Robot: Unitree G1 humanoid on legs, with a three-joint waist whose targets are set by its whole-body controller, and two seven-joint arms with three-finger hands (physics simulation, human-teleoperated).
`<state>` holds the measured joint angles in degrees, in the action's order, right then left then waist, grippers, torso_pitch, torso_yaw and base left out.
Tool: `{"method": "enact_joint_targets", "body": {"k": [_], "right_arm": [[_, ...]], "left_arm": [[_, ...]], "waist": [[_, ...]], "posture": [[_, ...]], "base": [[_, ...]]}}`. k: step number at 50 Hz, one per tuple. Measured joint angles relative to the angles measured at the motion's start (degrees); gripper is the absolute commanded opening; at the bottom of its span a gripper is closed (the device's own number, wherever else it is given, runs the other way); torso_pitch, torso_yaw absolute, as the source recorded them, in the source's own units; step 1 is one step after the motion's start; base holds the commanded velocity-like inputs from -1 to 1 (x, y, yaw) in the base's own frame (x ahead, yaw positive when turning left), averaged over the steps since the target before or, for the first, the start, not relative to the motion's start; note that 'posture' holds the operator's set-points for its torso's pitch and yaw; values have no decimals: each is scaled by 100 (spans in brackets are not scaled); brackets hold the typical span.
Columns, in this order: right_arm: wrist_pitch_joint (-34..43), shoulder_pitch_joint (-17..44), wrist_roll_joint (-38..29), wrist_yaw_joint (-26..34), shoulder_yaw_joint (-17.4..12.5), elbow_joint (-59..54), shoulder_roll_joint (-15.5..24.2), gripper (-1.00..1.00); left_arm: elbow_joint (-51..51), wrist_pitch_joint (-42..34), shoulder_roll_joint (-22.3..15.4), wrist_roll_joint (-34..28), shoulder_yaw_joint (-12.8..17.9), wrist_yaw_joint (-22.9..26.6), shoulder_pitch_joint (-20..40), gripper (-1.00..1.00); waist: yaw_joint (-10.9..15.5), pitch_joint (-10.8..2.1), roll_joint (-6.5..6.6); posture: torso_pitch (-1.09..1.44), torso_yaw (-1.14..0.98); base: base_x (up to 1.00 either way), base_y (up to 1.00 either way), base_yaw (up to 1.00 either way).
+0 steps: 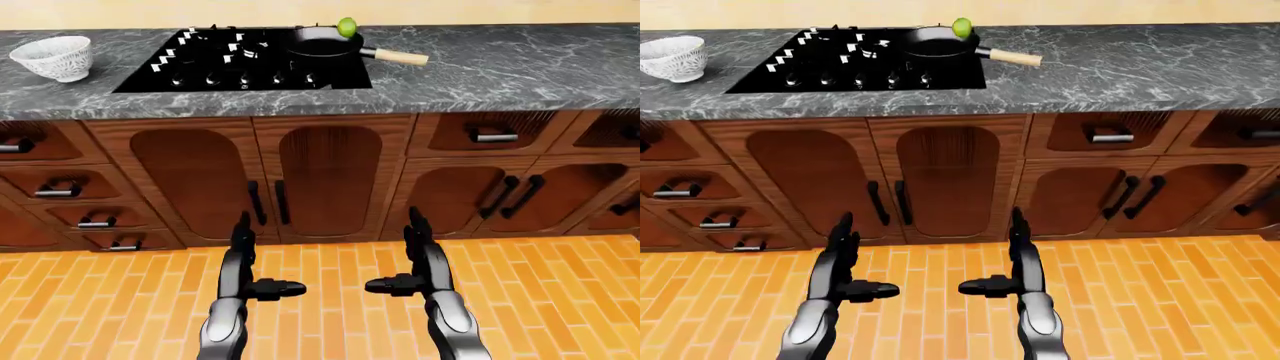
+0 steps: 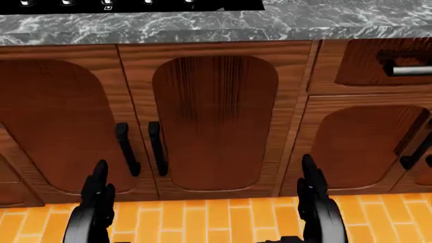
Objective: Pick the lime from the pan and place it in the bowl.
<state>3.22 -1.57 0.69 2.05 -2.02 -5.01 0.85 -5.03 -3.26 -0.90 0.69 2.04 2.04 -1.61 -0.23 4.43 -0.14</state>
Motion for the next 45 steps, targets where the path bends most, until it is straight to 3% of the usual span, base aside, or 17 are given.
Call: {"method": "enact_joint_targets", "body": {"k": [1,3,5,7,15,21,24,32,39,45], "right_arm": [[35,-67,-44,-44,20,216,0,100],[54,-170,-121,-159,-2,843,-14,100],[-3,-235,-201,-179,61,1012,-11,100],[-10,-256,-418,-295,127,936,-22,100],[130,-307,-379,-352,15,870,-37,100],[246,-142,-202,-289,-75,883,-24,100],[731,106,-84,-264,-154,1123,52,100],[2152,1288,-19,-14,-548,1520,571,100],[3796,2976,132,203,-827,1680,1298,100],[4382,4320,174,373,-949,959,1886,100]], "left_arm": [[275,-96,2,-13,-10,-23,-72,100],[886,-167,2,-77,-26,-96,-66,100],[946,-64,3,-164,-30,-159,-33,100],[891,-71,18,-260,-83,-196,-126,100],[705,-269,10,-413,-106,-144,-138,100],[421,-245,-27,-407,36,-210,265,100],[676,-809,-81,-275,96,-178,599,100],[564,-2144,-552,-14,501,-465,2246,100],[389,-3349,-924,119,481,-486,3674,100],[-703,-3209,-1246,82,576,-524,4748,100]], "waist": [[-6,-56,-24],[36,-329,-25],[39,-241,-63],[32,-319,-56],[45,-330,-29],[43,-379,-35],[51,-389,-37],[39,-416,-30],[46,-352,-50],[50,-355,-57]], "posture": [[0,0],[0,0],[0,0],[0,0],[0,0],[0,0],[0,0],[0,0],[0,0],[0,0]], "base": [[0,0,0],[0,0,0],[0,0,0],[0,0,0],[0,0,0],[0,0,0],[0,0,0],[0,0,0],[0,0,0],[0,0,0]]}}
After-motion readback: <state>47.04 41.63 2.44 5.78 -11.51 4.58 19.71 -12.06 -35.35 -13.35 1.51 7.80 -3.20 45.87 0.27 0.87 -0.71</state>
